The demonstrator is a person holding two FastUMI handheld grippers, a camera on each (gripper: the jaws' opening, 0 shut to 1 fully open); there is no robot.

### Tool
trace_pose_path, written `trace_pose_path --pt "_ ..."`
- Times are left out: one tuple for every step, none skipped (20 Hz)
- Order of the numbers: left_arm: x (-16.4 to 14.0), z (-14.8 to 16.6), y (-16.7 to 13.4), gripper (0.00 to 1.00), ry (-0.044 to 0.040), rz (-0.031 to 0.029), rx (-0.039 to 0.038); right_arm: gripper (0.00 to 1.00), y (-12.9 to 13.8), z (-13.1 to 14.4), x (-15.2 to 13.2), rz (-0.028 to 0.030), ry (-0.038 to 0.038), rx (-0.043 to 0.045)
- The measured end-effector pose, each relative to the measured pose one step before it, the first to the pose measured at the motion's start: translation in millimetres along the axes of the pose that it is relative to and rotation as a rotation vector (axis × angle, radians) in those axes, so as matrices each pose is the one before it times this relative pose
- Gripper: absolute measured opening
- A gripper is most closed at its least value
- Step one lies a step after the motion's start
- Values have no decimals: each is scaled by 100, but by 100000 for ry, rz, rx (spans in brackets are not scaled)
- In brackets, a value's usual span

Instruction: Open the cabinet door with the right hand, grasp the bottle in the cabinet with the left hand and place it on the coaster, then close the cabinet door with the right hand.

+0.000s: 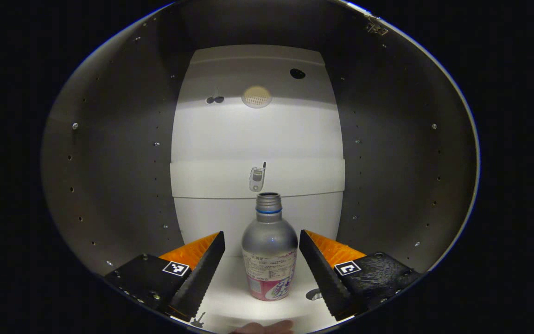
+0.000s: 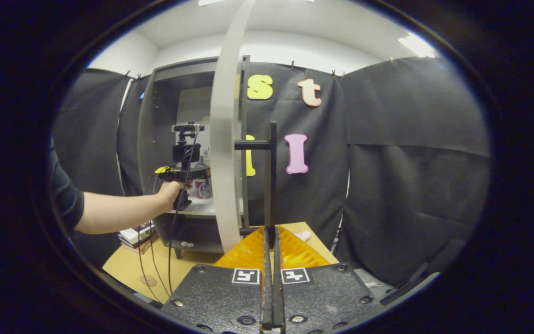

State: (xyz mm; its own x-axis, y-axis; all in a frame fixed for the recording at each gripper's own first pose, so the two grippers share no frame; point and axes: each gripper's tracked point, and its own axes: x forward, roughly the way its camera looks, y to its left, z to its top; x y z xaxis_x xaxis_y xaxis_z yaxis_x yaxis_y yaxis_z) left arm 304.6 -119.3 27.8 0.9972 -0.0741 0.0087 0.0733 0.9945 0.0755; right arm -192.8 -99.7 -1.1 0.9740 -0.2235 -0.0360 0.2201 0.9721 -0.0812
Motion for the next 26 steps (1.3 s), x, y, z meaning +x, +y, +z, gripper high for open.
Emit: trace_pose_path --pt "347 -70 -269 98 10 -112 26 4 134 22 -16 300 34 909" --pt "188 -25 -55 98 78 326 85 4 77 -160 -23 295 407 2186" --pt "184 -141 -11 98 136 49 114 4 7 -79 -91 301 408 1942" --pt "201 -146 -187 98 366 -467 24 4 40 -34 -18 363 147 865" --pt "-77 40 -204 98 245 -878 -48 4 -44 94 29 -218 -85 -581" --pt "12 9 -6 87 -147 513 376 4 -42 -26 22 -194 -27 -1189" --pt "263 61 -8 93 -508 654 262 4 -3 54 -17 -70 -94 -1284" --pt "384 -17 45 82 338 976 -712 4 -34 -40 3 -92 -82 -1230" --pt "-468 -19 -153 79 520 -682 -947 4 -37 -27 -34 -83 -100 -627" --pt "-156 176 -143 78 -192 -1199 -1266 4 49 34 30 24 -73 262" --pt "-186 258 -75 77 -410 -287 -320 4 69 -46 7 547 418 613" --pt "-295 336 267 77 -744 861 165 4 74 -451 36 713 1360 9" --pt "-232 322 -33 77 -554 478 -307 4 -65 -481 81 696 1769 -909" --pt "-370 179 -165 75 10 -372 -372 5 -20 -654 125 619 2154 -1066" --pt "-785 55 -69 75 -34 16 232 8 -244 -307 41 -539 936 -633" --pt "-793 171 302 75 -30 979 402 9 -379 104 -106 -1019 -851 135" --pt "-882 6 47 75 91 303 291 12 -184 119 115 -244 -895 591" --pt "-995 103 -32 75 -480 -269 -185 16 -139 70 -123 358 -361 359" --pt "-1097 16 -129 75 87 -639 -84 23 -221 -371 -172 239 34 -244" --pt "-1232 -190 158 75 291 -312 569 26 -360 -73 35 249 419 -1133" --pt "-1377 -127 136 75 469 445 349 35 -106 6 -105 2054 -157 -152" --pt "-1434 -64 101 75 560 -169 -285 46 106 149 -99 1541 -331 257" --pt "-1469 -7 -3 75 -371 -757 -873 38 66 223 -33 1596 -732 212" --pt "-1673 48 133 75 -617 -563 -947 39 41 291 -38 2116 -686 -404" --pt "-1576 -33 321 75 -507 -119 -720 48 312 662 -83 3819 -936 -622" --pt "-1447 -55 368 75 -238 53 -135 46 191 633 44 3899 -1026 -1205"
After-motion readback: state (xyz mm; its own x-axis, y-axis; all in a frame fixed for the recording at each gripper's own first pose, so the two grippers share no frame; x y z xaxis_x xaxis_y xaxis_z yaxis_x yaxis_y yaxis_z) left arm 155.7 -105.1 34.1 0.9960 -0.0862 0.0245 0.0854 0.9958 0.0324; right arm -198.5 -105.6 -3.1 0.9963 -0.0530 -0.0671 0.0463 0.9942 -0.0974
